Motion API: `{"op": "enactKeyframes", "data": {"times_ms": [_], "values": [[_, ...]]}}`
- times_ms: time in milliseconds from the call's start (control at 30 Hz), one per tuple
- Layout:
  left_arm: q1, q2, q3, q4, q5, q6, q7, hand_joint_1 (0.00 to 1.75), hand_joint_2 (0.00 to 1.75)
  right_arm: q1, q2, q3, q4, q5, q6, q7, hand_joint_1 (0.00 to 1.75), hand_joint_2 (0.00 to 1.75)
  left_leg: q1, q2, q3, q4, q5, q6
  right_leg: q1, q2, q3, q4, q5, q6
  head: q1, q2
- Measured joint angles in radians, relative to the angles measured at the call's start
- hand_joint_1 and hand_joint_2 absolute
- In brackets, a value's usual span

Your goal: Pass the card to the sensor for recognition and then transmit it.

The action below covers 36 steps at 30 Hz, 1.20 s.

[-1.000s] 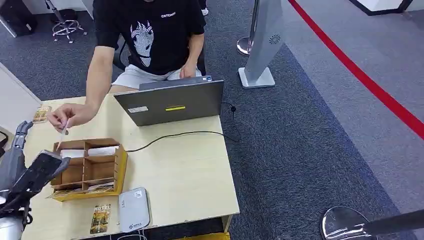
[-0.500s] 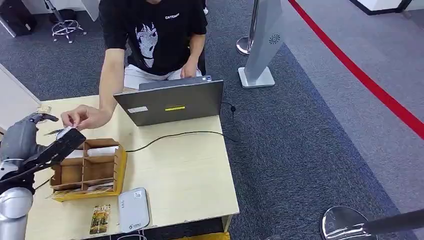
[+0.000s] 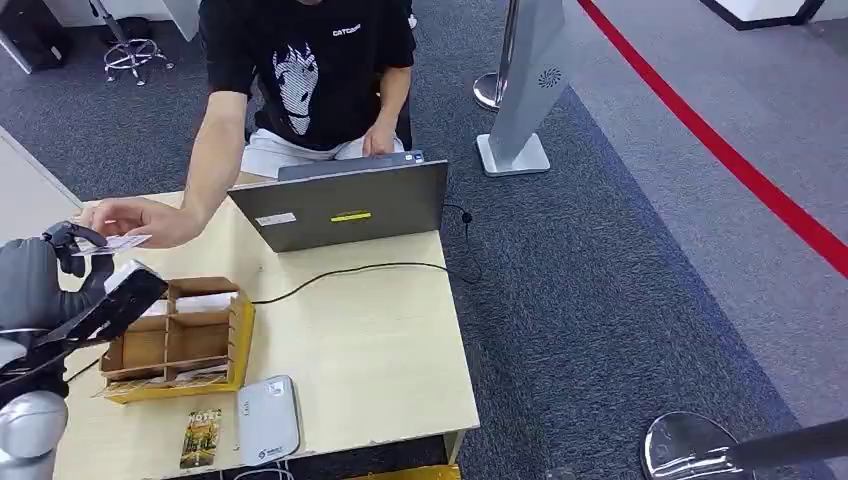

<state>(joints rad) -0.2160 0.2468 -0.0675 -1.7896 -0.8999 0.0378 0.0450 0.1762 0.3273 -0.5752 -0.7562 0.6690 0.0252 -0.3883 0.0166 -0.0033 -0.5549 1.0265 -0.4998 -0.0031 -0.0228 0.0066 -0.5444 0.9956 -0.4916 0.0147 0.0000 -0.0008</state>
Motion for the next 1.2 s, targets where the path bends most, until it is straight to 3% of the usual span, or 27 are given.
{"op": "enactKeyframes", "data": {"times_ms": [267,533,800,967,1200], "values": [[0.188,-0.061,-0.037,-0.149,-0.027,0.106,-0.078,1.75,1.75,0.049,0.01,0.084,-0.073,-0.042,-0.015,0.012,0.0,1.75,0.0,0.0,0.0,0.0,-0.001,0.0,0.0,0.0,0.0,0.0,-0.001,0.0,0.0,0.0],[0.294,-0.099,-0.055,-0.2,-0.013,0.127,-0.1,1.75,1.75,0.085,0.018,0.125,-0.13,-0.091,-0.014,0.043,0.0,1.75,0.0,0.0,0.0,0.0,0.0,0.0,0.0,0.0,0.0,0.0,0.0,0.0,-0.001,0.0],[0.333,-0.125,-0.106,-0.198,-0.051,0.062,-0.09,1.75,1.75,0.092,0.019,0.14,-0.157,-0.09,-0.019,0.048,0.0,1.75,0.0,0.0,0.0,0.0,0.0,0.0,0.0,0.0,0.0,0.0,0.0,0.0,0.0,0.0],[0.37,-0.181,-0.155,-0.178,-0.116,0.027,-0.041,1.75,1.75,0.092,0.021,0.139,-0.158,-0.088,-0.022,0.042,0.0,1.75,0.0,0.0,0.0,0.0,-0.001,0.0,0.0,-0.001,0.0,0.0,0.0,0.0,0.0,0.0],[0.389,-0.209,-0.215,-0.121,-0.111,0.022,-0.039,1.75,1.75,0.089,0.021,0.139,-0.161,-0.09,-0.015,0.043,0.0,1.75,0.0,0.0,0.0,0.0,0.0,0.0,0.0,-0.001,0.0,0.0,0.0,0.0,-0.001,0.0]]}}
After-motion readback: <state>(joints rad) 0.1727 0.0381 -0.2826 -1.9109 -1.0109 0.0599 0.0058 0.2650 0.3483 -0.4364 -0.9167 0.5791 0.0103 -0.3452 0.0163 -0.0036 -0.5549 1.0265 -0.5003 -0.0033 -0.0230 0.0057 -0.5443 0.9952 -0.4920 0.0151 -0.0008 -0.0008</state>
